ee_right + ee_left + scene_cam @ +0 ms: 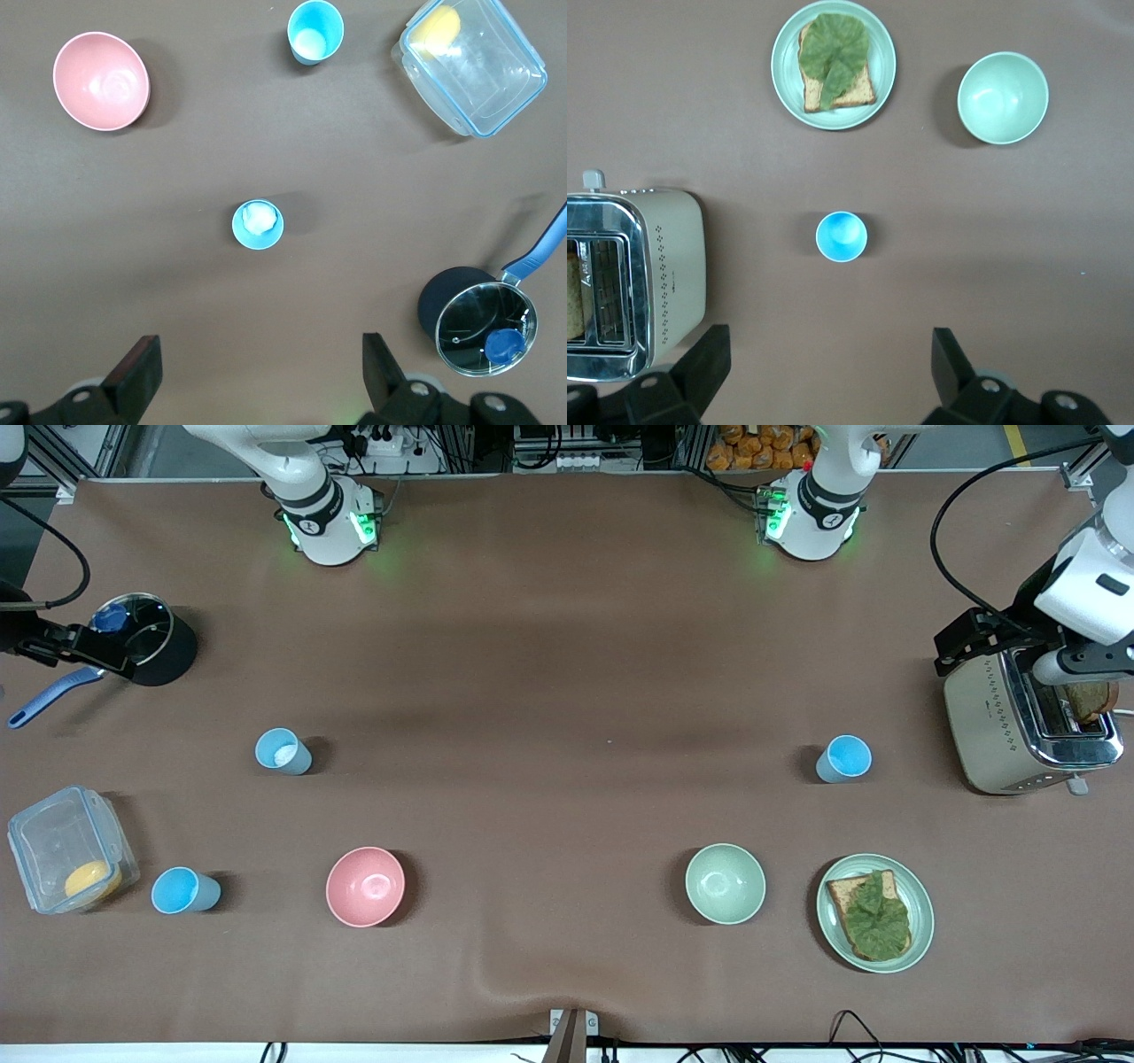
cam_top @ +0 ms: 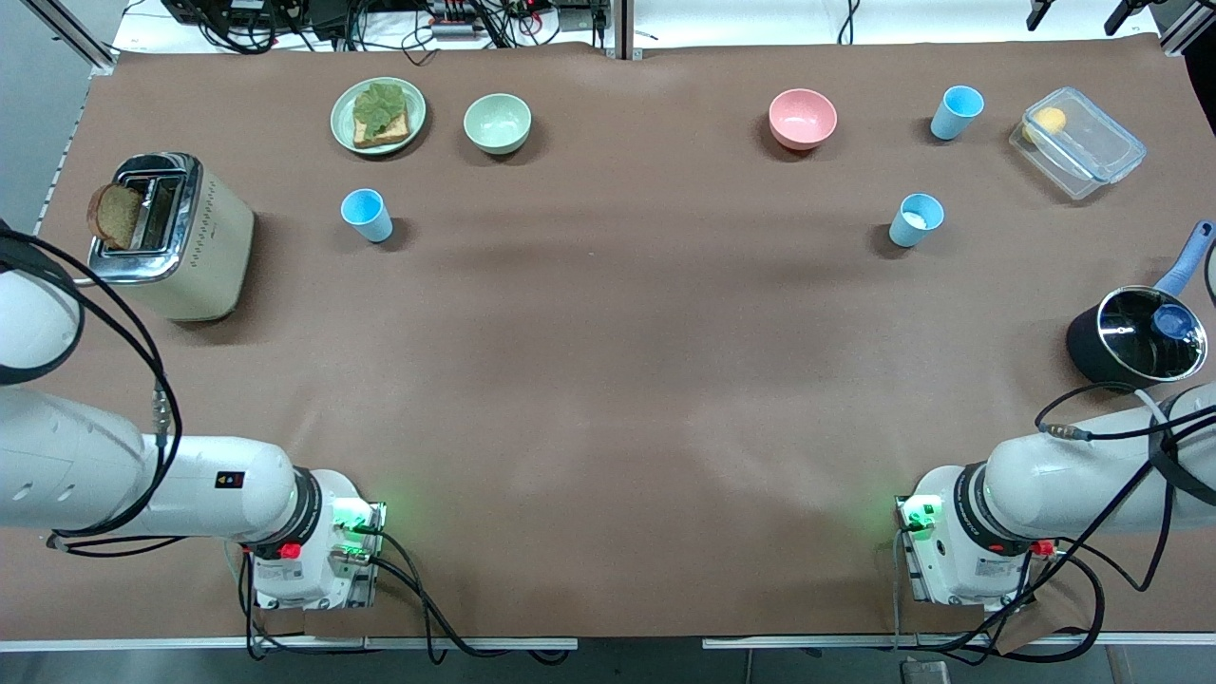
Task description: Stack blue cups with both arms
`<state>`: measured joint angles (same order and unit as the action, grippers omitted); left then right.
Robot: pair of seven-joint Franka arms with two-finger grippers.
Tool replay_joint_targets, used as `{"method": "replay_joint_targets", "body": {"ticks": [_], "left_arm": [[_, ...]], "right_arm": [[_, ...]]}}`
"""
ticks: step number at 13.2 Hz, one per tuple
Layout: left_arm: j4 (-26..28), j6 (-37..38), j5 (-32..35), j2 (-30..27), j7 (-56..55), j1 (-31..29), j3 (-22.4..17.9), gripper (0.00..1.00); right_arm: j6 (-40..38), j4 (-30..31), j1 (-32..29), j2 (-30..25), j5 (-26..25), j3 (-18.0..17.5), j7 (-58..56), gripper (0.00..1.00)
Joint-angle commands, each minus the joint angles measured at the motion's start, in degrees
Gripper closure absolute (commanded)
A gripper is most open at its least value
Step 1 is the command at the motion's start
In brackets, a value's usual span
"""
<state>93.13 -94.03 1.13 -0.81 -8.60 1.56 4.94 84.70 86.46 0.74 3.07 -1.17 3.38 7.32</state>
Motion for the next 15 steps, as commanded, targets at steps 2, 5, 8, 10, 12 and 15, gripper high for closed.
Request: {"method": "replay_joint_targets", "body": {"ticks": [2, 5, 8, 10, 12, 15], "left_arm": [[5.7, -3.1, 0.7, 1.6, 1.6, -1.7, 0.0, 0.0], [15.4, -13.7, 3.2, 1.4, 1.9, -2.7, 0.3, 0.0], [24.3, -26.1, 3.1, 2.3, 2.4, -3.4, 0.3, 0.0], [27.8, -30.5, 3.2, 4.1, 2.4, -3.8, 0.2, 0.0], [30.6, -35.8, 3.7, 6.0, 2.8, -5.6, 0.2, 0.0], [31.7, -40.2, 4.4, 9.3, 2.9, -6.3, 0.2, 0.0]], "right_arm": [[-0.2, -0.6, 0.6, 0.3, -0.4, 0.3, 1.0, 0.0], [-0.6, -0.5, 0.8, 0.3, -0.3, 0.2, 0.2, 0.0], [-0.3, -0.5, 0.7, 0.3, -0.2, 0.2, 0.6, 0.0], [-0.3, -0.5, 0.9, 1.4, -0.8, 0.2, 0.1, 0.0], [-0.2, -0.4, 0.9, 4.2, -0.6, 0.1, -0.3, 0.0], [-0.2, -0.2, 1.2, 10.7, -1.1, 0.2, -4.1, 0.0]]}}
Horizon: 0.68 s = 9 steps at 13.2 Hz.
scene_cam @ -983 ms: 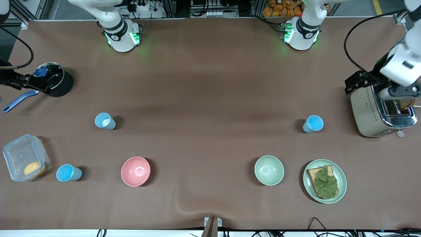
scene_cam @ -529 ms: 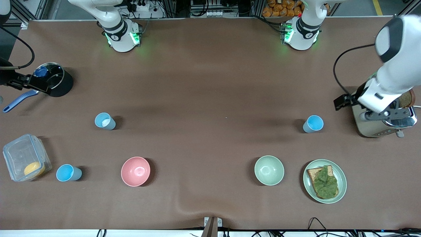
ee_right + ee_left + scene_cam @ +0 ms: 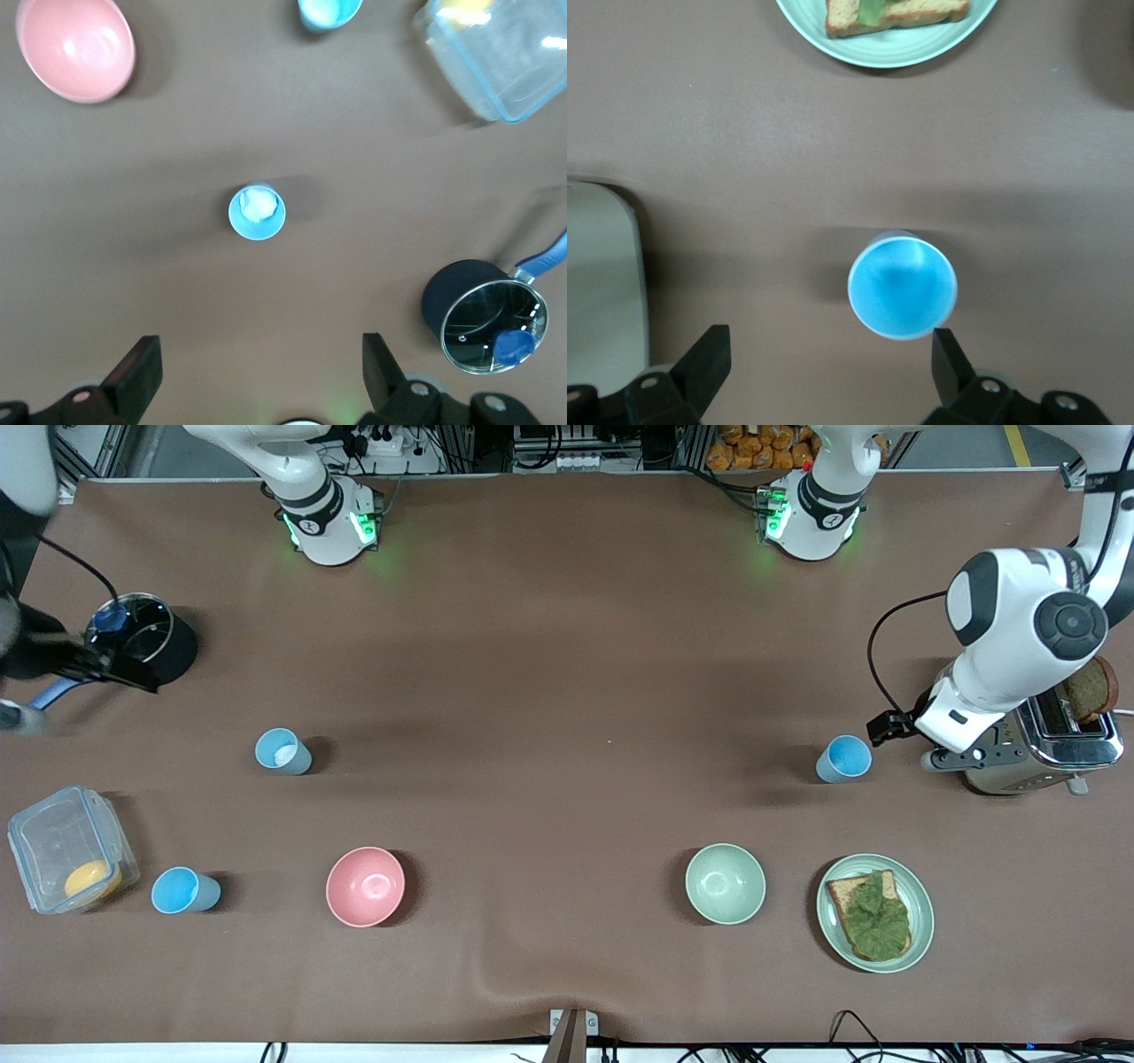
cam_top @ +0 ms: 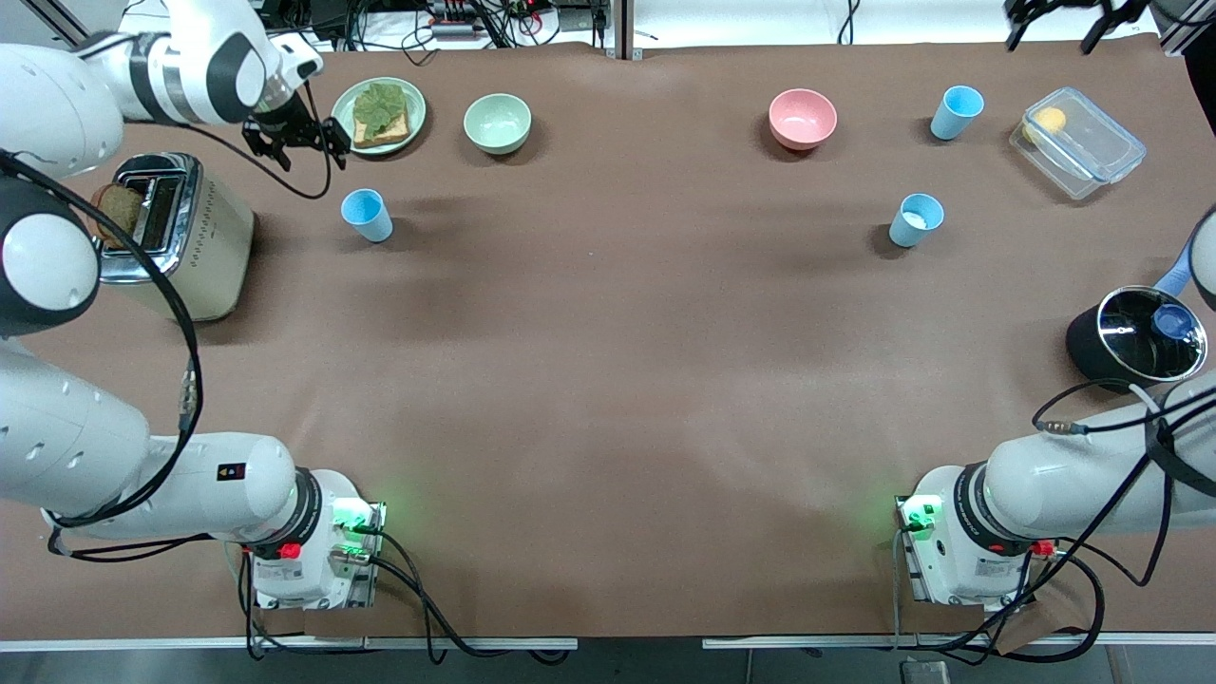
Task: Stack blue cups with both arms
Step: 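Reach the left gripper to one blue cup while the right gripper reaches another, then grasp the blue cup with the left gripper while the right gripper grasps its cup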
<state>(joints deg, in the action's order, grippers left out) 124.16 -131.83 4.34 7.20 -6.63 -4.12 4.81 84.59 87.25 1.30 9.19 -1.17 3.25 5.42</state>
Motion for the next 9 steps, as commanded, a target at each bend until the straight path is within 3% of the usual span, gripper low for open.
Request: {"method": "replay_joint_targets", "body": {"ticks": [1, 3, 7, 8, 9], "left_arm": [[0.9, -3.3, 1.2, 2.2, 0.9, -0.6, 0.4, 0.0], [1.4, -4.9, 1.2, 4.8, 0.9, -0.6, 0.4, 0.0], [4.4, -12.6, 1.2, 8.6, 0.9, -0.6, 0.4, 0.0], [4.5, -12.8, 1.2, 9.1, 0.8, -0.8, 0.4, 0.1], [4.4, -12.8, 1.2, 9.8, 0.7, -1.2, 0.4, 0.33]], "right_arm": [[0.3, -0.8, 0.1, 6.4, -1.1, 0.4, -2.4, 0.0], [4.6, 2.3, -0.7, 9.2, -1.2, 0.5, -2.8, 0.0], [17.4, 13.9, -1.0, 7.9, -1.2, 0.4, -3.4, 0.0], [20.0, 16.3, -1.1, 8.0, -1.2, 0.4, -4.2, 0.0], [24.3, 19.4, -1.1, 7.8, -1.2, 0.4, -5.0, 0.0]]}}
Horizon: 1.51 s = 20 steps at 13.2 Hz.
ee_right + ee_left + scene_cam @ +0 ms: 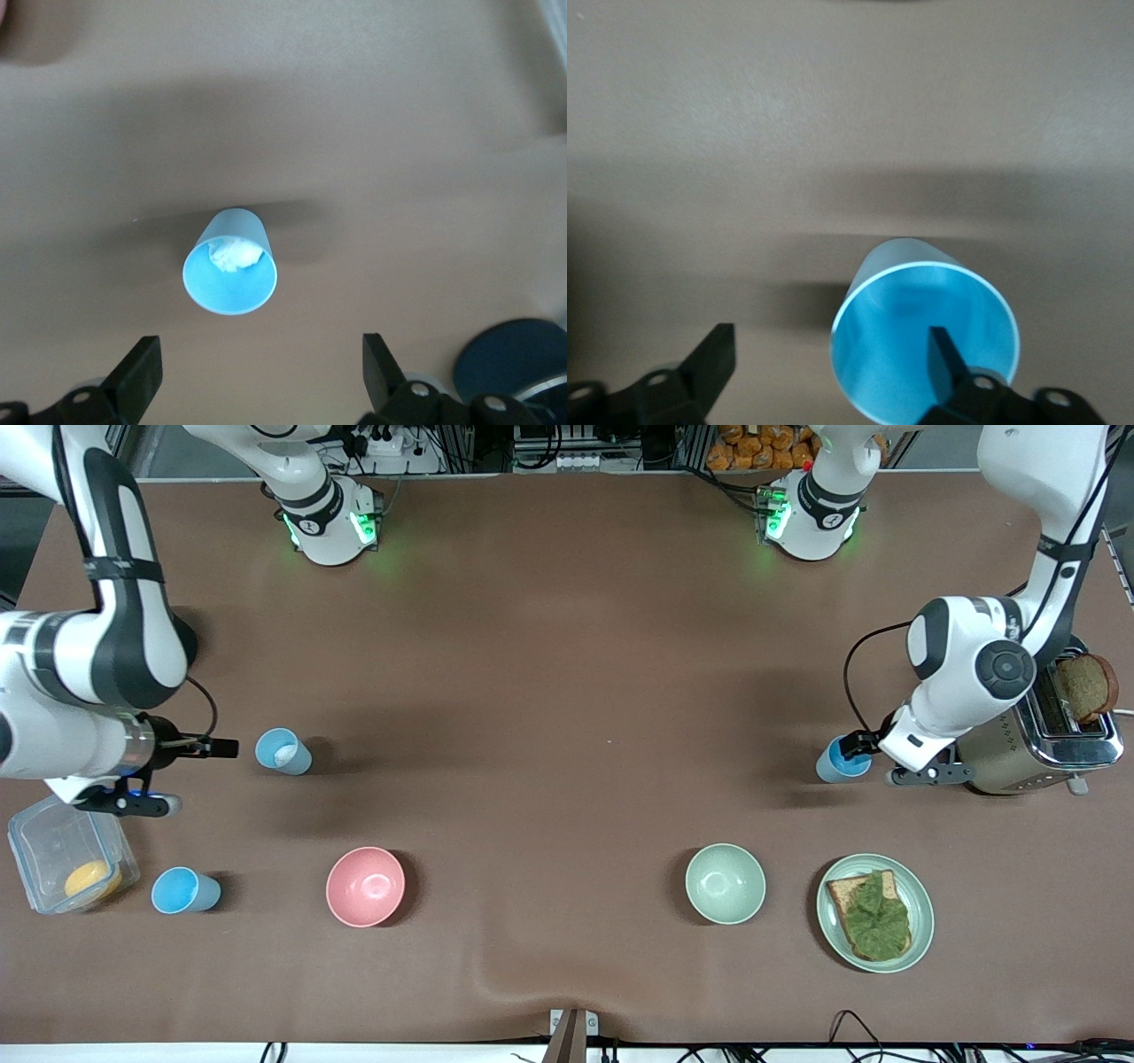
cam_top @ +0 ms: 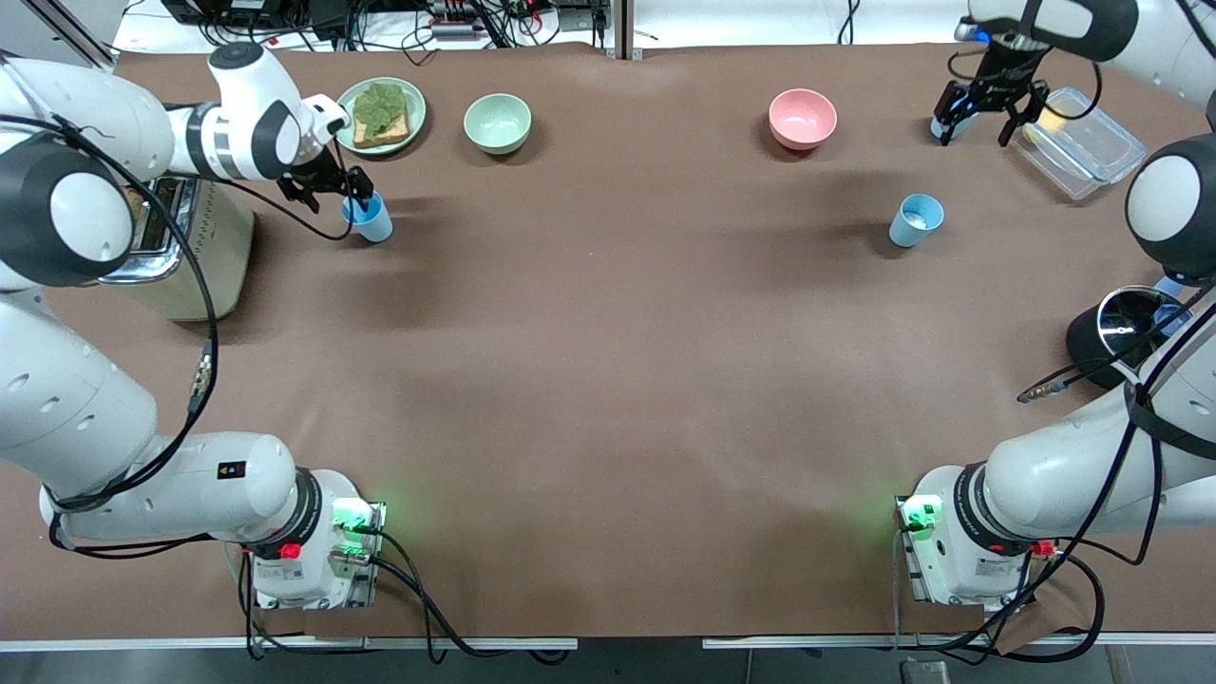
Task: Stack blue cups with both arms
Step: 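Grasp the blue cup with the left gripper while the right gripper grasps its cup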
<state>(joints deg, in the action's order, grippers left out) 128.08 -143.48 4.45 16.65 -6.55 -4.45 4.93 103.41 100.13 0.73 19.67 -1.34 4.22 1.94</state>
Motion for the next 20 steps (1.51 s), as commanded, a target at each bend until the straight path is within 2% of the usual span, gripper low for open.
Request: {"method": "replay_joint_targets", "body": {"ticks": [1, 2, 4, 9, 12, 13, 15, 18, 20], "left_arm": [[0.3, -1.3, 1.1, 0.7, -0.1, -1.0, 0.3, 0.84], [0.2, -1.2, 1.1, 0.7, -0.5, -0.8, 0.3, 1.0], [-0.4, -1.2, 0.8, 0.6, -0.7, -0.7, 0.5, 1.0], [-1.2, -0.7, 0.4, -2.2, -0.7, -0.6, 1.1, 1.0], [-2.0, 0.3, 0.2, -6.0, -3.1, -0.8, 3.1, 1.0], [-2.0, 0.3, 0.2, -6.8, -4.3, -0.6, 3.5, 1.0], [-3.0, 0.6, 0.2, -8.9, -7.3, -0.8, 6.1, 1.0], [-5.3, 2.5, 0.2, -11.0, -8.3, -0.6, 8.7, 1.0], [-13.2, 12.5, 0.2, -10.4, -9.2, -0.5, 9.9, 1.0]], "right_arm": [[9.6, 9.4, -0.6, -2.8, -0.9, -0.5, -2.6, 0.0], [13.4, 12.1, -1.2, -2.6, -0.9, -0.5, -4.5, 0.0], [19.0, 15.9, -1.7, -2.0, -0.9, -0.5, -6.2, 0.0], [20.4, 16.4, -1.9, 1.5, -0.9, -0.5, -6.6, 0.01], [20.4, 16.4, -1.9, 2.6, -0.2, -0.5, -6.6, 0.37], [20.3, 16.3, -2.0, 2.8, -0.1, -0.6, -6.5, 0.56], [20.1, 16.3, -1.9, 2.9, -0.1, -0.6, -6.2, 1.0], [19.6, 16.0, -1.4, 3.2, 0.0, -0.7, -5.6, 1.0], [18.7, 14.7, -0.6, 3.2, 0.0, -0.7, -5.5, 1.0]]}}
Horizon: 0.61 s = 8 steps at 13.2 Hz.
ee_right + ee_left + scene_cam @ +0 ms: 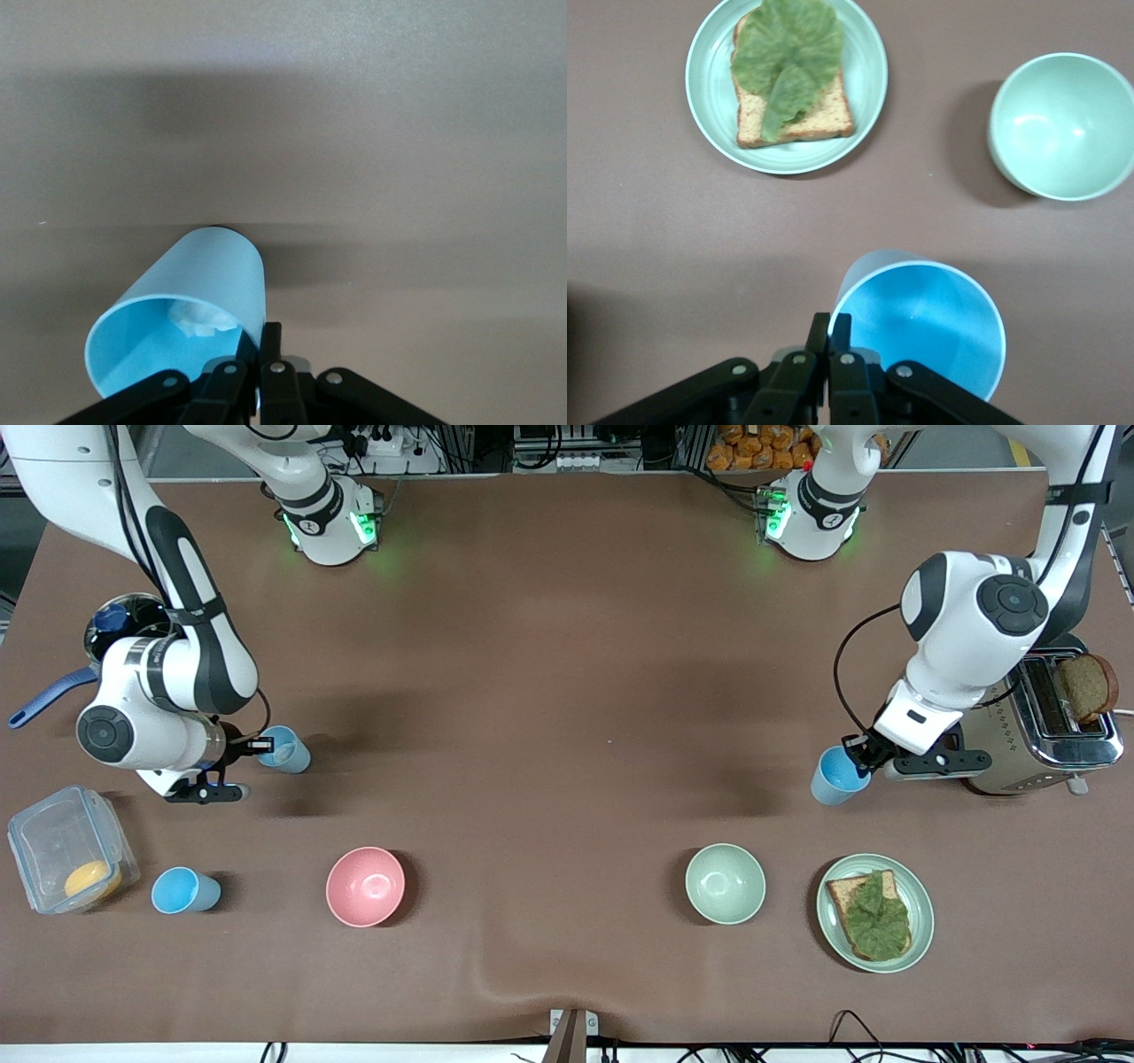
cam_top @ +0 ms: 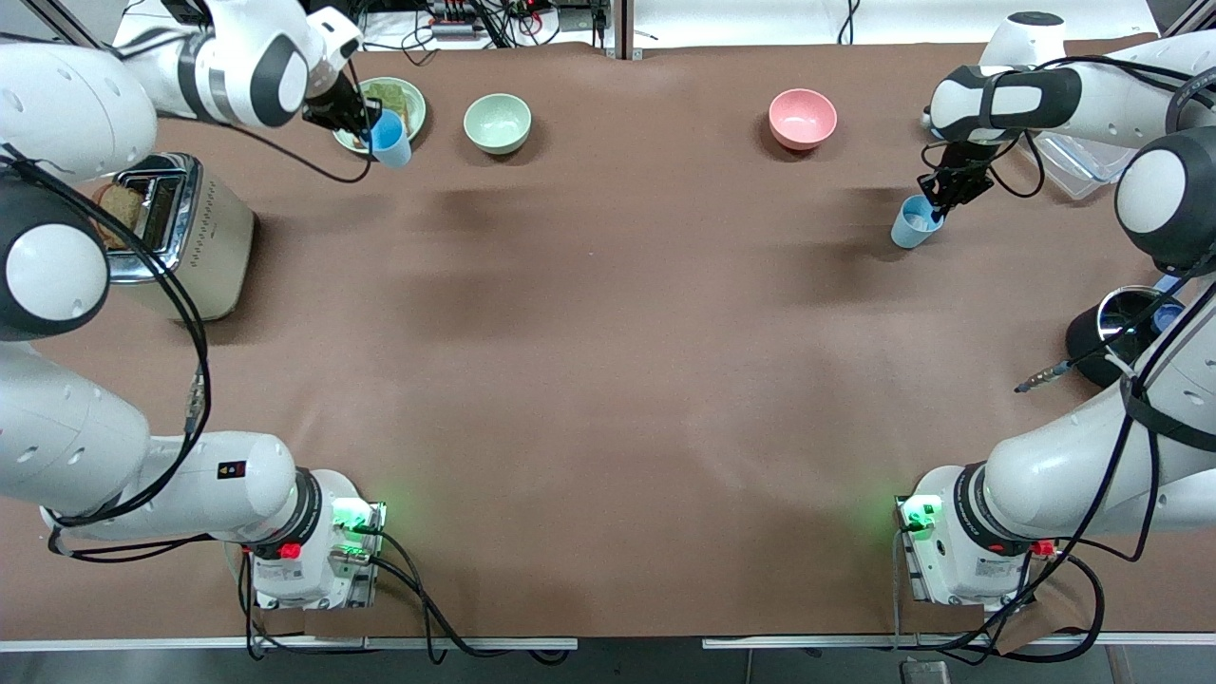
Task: Stack blue cups with both arms
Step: 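Grasp the blue cup with the left gripper while the right gripper grasps its cup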
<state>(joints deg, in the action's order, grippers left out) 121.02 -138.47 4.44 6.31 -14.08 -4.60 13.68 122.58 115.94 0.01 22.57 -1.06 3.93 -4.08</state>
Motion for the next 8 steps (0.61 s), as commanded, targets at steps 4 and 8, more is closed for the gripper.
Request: {"method": "replay_joint_targets", "body": {"ticks": [4, 8], "left_arm": [[-17.4, 19.0, 0.0, 1.9, -2.8, 0.1, 3.0, 1.0], [-23.5, 24.5, -2.8, 3.0, -6.7, 0.7, 4.9, 1.0]], "right_arm": [[-11.9, -9.7, 9.2, 0.3, 7.5, -0.6, 11.7, 1.0], [-11.5, -16.9, 23.0, 4.2, 15.8, -0.6, 31.4, 1.0]]}}
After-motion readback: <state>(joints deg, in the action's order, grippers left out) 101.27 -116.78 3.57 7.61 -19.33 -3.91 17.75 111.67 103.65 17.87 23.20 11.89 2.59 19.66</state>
